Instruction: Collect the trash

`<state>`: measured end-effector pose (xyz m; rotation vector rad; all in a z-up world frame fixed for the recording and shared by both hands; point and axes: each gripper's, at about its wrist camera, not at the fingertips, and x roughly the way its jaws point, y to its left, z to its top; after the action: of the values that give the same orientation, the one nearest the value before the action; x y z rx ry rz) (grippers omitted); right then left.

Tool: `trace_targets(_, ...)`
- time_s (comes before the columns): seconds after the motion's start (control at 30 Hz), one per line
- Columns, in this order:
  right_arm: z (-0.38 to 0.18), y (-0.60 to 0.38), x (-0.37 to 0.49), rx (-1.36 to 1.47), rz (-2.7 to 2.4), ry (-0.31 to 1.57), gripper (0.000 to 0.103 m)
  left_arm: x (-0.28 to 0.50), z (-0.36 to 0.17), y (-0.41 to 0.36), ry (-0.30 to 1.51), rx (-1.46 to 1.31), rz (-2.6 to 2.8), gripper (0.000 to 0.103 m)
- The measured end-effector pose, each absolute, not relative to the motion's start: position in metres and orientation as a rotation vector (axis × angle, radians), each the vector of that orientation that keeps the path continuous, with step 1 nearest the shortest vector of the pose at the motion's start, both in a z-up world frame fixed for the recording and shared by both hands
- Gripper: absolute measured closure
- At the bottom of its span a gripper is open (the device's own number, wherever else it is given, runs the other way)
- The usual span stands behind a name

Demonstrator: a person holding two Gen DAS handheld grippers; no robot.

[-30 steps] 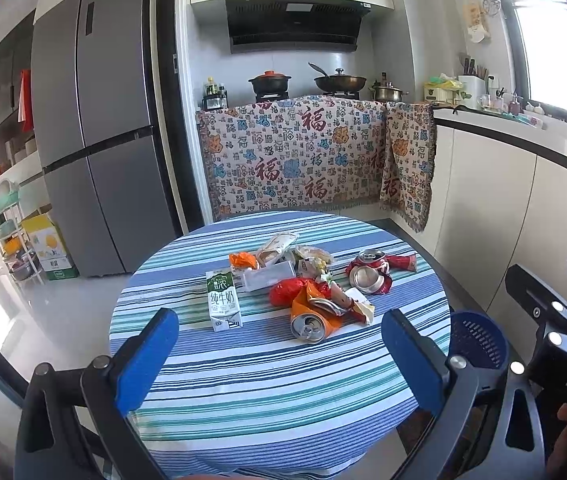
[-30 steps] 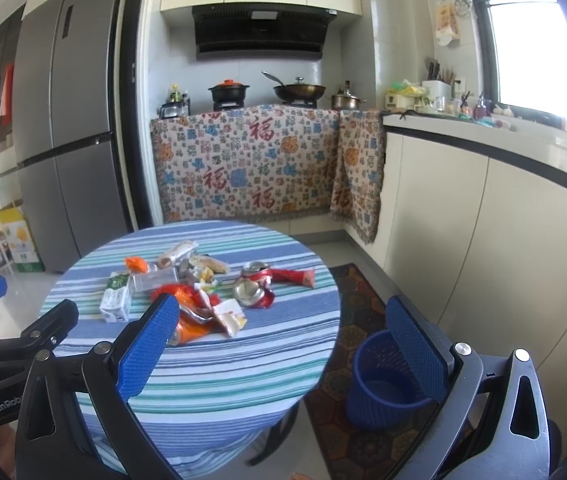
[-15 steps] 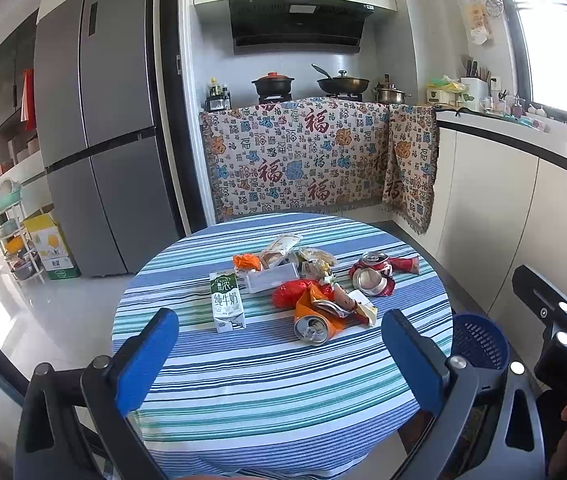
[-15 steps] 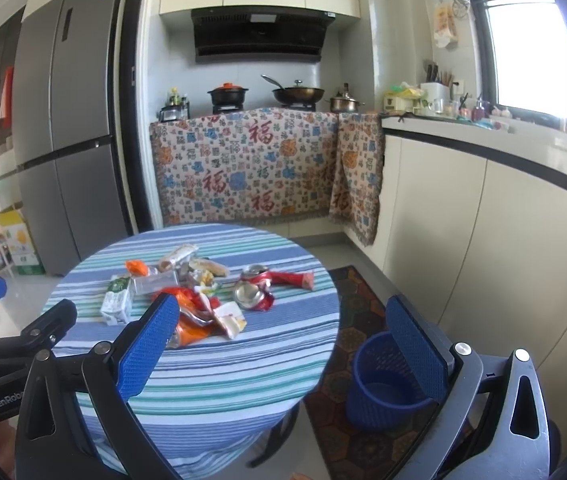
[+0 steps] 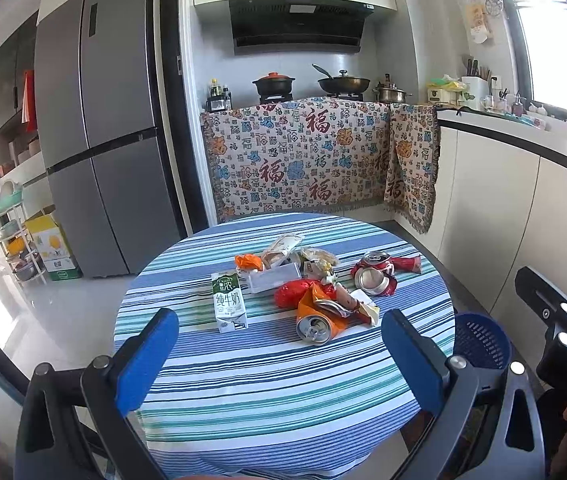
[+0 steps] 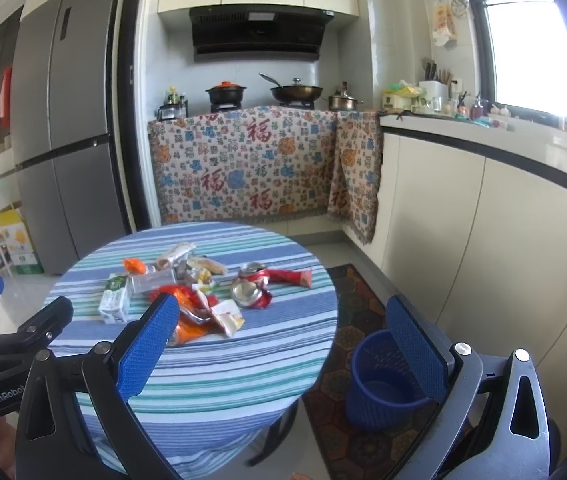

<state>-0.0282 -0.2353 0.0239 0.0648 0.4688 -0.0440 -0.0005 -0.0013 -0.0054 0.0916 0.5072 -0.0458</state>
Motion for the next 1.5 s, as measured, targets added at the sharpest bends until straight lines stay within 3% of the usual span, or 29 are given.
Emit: trace_targets(1.5, 0.0183, -0.2372, -0.0315, 0.064, -0.044, 0.475, 0.0, 0.0018, -0.0079, 0.0007, 0.514, 0.098, -0.045, 0.0)
